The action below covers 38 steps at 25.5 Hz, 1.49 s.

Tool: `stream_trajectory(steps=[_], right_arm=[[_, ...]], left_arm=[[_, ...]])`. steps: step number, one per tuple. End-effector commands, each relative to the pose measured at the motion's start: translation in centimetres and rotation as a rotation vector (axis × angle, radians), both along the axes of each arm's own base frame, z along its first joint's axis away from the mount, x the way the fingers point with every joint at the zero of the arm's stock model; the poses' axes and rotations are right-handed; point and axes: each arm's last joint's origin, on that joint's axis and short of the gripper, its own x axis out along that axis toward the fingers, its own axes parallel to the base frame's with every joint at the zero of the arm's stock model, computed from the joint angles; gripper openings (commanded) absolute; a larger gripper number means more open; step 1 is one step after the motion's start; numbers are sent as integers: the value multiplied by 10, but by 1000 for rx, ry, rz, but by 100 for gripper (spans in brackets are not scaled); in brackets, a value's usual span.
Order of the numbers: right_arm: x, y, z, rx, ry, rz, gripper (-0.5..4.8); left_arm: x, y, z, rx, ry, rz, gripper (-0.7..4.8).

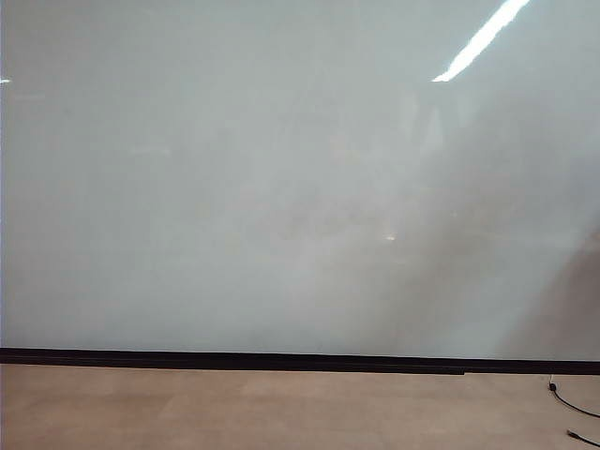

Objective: Pick up the pen on the shelf to the right of the whiteboard and write the letter A.

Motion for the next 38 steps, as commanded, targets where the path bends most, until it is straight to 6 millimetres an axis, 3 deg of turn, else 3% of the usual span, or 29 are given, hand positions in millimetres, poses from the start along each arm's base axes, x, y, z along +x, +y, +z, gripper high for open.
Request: stream_trajectory(steps=[1, 14, 15, 17, 38], right_arm=[[0, -1, 4, -12, -24, -10, 205], [0, -1, 4, -12, -25, -13, 189], [0, -1, 4, -12, -25, -12, 149], [0, 0, 4, -13, -26, -4, -16], [0, -4, 5, 7, -35, -94, -3]], left_arm=[[0, 0, 2, 4, -11, -1, -4], [0, 0, 2, 4, -11, -1, -5], [0, 0, 2, 4, -11, -1, -4], [0, 0, 2, 4, -11, -1, -5], [0, 0, 2, 4, -11, -1, -4]])
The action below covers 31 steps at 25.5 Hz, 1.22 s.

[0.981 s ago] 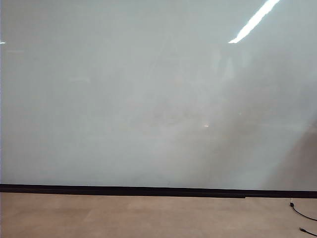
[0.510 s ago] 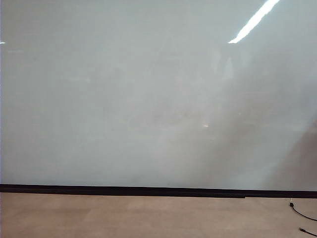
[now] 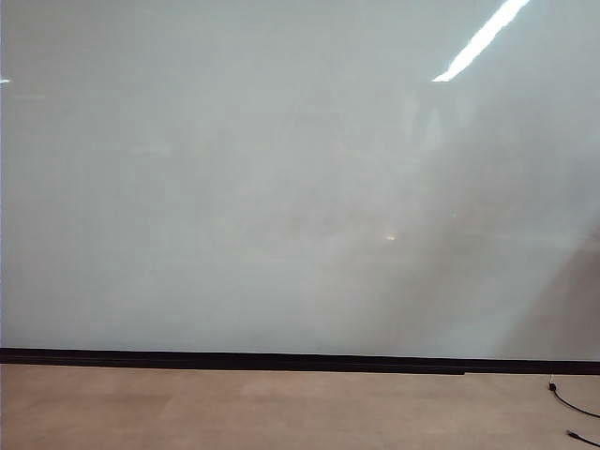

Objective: Pick up the pen on the shelf to the right of the whiteboard and write the letter A.

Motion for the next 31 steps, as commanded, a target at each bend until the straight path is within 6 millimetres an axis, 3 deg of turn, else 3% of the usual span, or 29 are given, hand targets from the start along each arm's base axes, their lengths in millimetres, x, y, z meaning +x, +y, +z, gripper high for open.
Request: stream_trajectory(steps=[1, 19, 23, 31], right_arm=[[0, -3, 4, -6, -24, -48, -3], [-8, -9, 23, 40, -87, -258, -4], [-20, 6, 22, 62, -66, -329, -5], [-73, 59, 22, 92, -39, -519, -5]], left_arm=[[0, 0, 2, 4, -11, -1, -4], [0, 0, 2, 4, -11, -1, -4], [0, 0, 2, 5, -11, -1, -4], [0, 0, 2, 4, -11, -1, -5]])
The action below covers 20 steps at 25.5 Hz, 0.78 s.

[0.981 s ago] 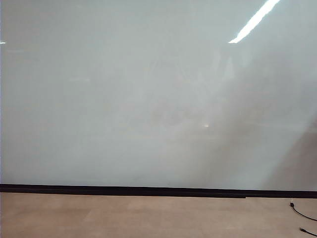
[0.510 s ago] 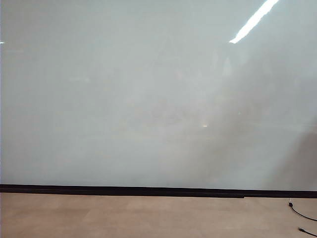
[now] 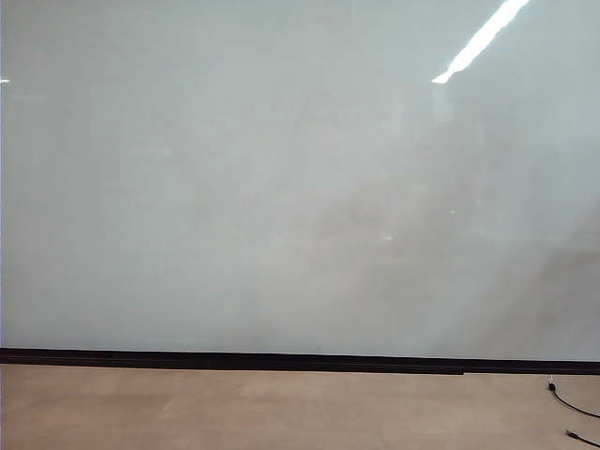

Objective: Pick up the pen on the shelf to the right of the whiteboard and write the letter A.

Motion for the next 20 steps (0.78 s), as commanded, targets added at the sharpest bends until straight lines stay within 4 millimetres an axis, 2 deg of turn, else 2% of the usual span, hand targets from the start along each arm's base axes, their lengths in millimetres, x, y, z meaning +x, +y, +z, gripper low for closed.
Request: stream_trajectory(steps=[1, 5, 8, 13, 16, 20], right_arm=[[-18, 21, 8, -9, -42, -39, -5], [-36, 50, 19, -38, -96, 36, -5], [-47, 90, 31, -97, -149, 224, -5], [-56, 141, 44, -144, -180, 494, -5], [-52, 188, 56, -249, -120, 735, -5], [-38, 215, 75, -321, 8, 888, -5]], left_arm=[[0, 0, 2, 4, -11, -1, -4], [0, 0, 2, 4, -10, -1, -4], [0, 0, 2, 4, -10, -1, -4], [0, 0, 2, 4, -10, -1, -4], [0, 0, 2, 4, -11, -1, -5], [0, 0, 2, 4, -10, -1, -5]])
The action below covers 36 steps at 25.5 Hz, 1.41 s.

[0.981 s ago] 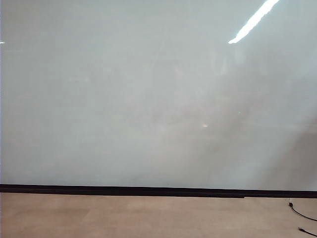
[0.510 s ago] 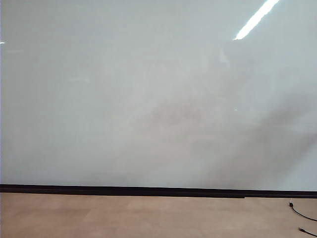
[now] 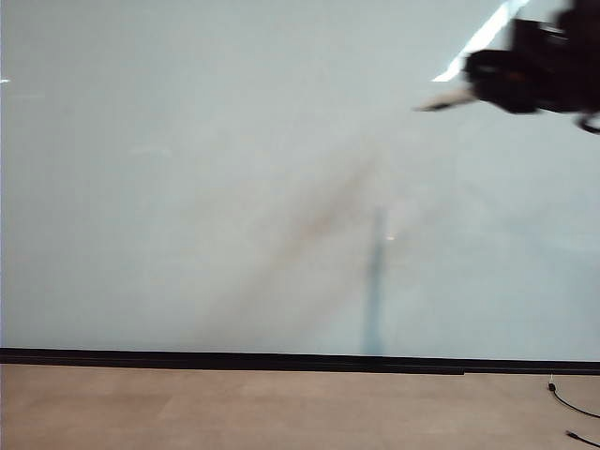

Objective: Pick up the pen on the shelf to the right of the whiteboard and write the letter A.

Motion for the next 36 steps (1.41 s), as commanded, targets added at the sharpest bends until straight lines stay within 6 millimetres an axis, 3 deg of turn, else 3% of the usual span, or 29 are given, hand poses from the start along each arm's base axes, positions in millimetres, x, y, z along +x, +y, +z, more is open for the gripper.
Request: stream_trajectory(steps=[1, 8, 15, 27, 36], right_arm=[[17, 23, 19, -146, 113, 121, -5], [60, 67, 43, -265, 229, 285, -5], [81, 93, 56, -305, 216, 328, -5], [90, 96, 66, -326, 203, 227, -5], [91, 94, 89, -339, 162, 160, -5]], left_arm=[[0, 0, 2, 4, -11, -1, -5], [0, 0, 2, 4, -11, -1, -4], [0, 0, 2, 4, -11, -1, -4], [0, 0, 2, 4, -11, -1, -5], [0, 0, 2, 4, -11, -1, -4]])
